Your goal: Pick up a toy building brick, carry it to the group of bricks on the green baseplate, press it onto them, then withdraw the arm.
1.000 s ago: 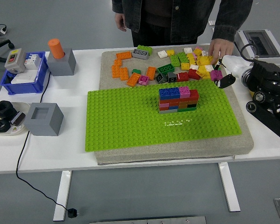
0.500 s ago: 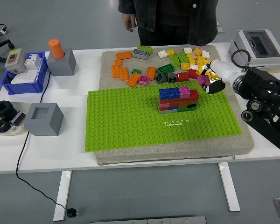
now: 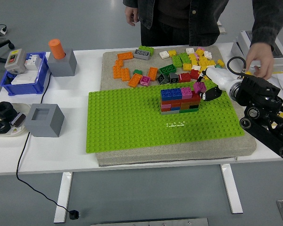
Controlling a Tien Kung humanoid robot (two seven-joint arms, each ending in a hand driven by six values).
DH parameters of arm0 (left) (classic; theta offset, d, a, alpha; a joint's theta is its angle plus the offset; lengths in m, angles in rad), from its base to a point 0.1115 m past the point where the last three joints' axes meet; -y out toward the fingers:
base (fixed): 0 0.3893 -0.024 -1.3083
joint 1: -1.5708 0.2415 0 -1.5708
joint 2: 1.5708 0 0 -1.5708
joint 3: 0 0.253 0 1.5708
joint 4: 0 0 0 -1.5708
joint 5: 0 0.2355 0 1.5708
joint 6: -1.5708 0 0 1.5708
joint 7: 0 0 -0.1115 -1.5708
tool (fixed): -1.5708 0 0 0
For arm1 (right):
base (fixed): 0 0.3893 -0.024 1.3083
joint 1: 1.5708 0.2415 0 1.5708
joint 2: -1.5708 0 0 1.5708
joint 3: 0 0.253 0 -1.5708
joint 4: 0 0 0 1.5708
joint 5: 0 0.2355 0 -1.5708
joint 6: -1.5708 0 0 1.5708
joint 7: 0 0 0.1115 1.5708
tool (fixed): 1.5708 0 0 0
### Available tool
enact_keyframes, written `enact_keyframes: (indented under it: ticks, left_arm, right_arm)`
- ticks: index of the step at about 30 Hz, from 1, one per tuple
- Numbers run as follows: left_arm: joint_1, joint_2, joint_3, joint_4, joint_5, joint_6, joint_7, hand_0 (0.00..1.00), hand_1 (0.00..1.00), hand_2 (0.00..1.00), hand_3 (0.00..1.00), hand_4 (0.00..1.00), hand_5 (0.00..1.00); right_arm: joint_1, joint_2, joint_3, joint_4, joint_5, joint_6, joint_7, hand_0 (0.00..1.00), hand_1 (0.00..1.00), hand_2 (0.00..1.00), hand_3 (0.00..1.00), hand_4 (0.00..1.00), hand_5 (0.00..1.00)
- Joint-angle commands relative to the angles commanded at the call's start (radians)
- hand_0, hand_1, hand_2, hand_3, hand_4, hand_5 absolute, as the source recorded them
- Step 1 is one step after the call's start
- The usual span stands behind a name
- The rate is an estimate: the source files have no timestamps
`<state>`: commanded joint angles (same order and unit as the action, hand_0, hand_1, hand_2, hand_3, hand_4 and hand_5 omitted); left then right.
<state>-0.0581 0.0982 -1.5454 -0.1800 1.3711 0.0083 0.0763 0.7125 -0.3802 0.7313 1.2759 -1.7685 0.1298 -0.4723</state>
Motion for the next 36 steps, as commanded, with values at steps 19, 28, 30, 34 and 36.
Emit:
enact_keyframes:
  ticks: [19,28,30,34,36]
  left_arm:
    - [-0.001,0.0,0.003,0.0,-0.001,0.0,0.0,0.629,0.587,0.548,0.577,0.614,0.218]
    - [-0.001,0.0,0.006,0.0,-0.002,0.0,-0.001,0.629,0.587,0.548,0.577,0.615,0.216]
    - [-0.001,0.0,0.007,0.0,-0.003,0.0,-0.001,0.629,0.586,0.548,0.577,0.614,0.215]
    - [-0.001,0.0,0.008,0.0,-0.004,0.0,-0.001,0.629,0.586,0.548,0.577,0.614,0.215]
    - [-0.001,0.0,0.009,0.0,-0.005,0.0,-0.001,0.629,0.586,0.548,0.577,0.614,0.214]
  right_arm:
    - [0.003,0.01,-0.023,-0.013,0.01,0.0,0.0,0.893,0.842,0.857,0.588,0.552,0.052]
    - [0.004,0.012,-0.029,-0.02,0.012,0.0,0.001,0.893,0.842,0.857,0.588,0.553,0.053]
    - [0.004,0.012,-0.031,-0.019,0.012,0.0,0.001,0.893,0.841,0.857,0.588,0.554,0.054]
    - [0.004,0.013,-0.031,-0.015,0.01,-0.001,0.001,0.893,0.841,0.857,0.588,0.554,0.054]
    - [0.004,0.013,-0.031,-0.013,0.009,-0.001,0.001,0.894,0.839,0.856,0.587,0.554,0.054]
